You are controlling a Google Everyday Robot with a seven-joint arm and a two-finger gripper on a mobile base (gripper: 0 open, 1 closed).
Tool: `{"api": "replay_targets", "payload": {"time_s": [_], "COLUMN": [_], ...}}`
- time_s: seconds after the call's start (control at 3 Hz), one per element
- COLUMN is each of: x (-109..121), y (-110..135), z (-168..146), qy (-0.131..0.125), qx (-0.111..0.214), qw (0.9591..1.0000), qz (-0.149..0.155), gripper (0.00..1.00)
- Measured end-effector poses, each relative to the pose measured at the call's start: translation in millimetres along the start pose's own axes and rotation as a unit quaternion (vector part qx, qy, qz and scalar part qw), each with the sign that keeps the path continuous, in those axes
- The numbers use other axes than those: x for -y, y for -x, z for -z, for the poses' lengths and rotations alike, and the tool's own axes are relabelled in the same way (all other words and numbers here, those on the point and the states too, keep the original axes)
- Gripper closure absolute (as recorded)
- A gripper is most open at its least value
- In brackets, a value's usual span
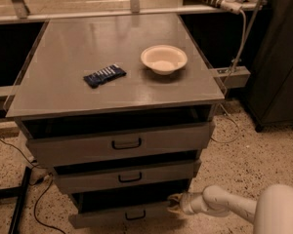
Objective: Open bottom drawer
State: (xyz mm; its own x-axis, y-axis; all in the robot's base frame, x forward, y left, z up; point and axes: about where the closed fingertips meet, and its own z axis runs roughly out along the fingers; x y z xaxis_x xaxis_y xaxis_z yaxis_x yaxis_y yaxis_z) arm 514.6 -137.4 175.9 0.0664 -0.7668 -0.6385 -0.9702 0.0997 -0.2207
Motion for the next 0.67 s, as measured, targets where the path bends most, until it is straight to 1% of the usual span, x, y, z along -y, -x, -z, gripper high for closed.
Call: {"api": "replay_targets", "payload": {"time_s": [0.33, 0.67], "x": [1.7, 1.9], "y": [5.1, 5.7], "z": [5.8, 6.6], "qy": [0.0, 0.0], "qx": [0.0, 0.0], "qw": [1.0, 1.0], "qz": [0.0, 0.0], "gripper": [1.0, 1.0]}}
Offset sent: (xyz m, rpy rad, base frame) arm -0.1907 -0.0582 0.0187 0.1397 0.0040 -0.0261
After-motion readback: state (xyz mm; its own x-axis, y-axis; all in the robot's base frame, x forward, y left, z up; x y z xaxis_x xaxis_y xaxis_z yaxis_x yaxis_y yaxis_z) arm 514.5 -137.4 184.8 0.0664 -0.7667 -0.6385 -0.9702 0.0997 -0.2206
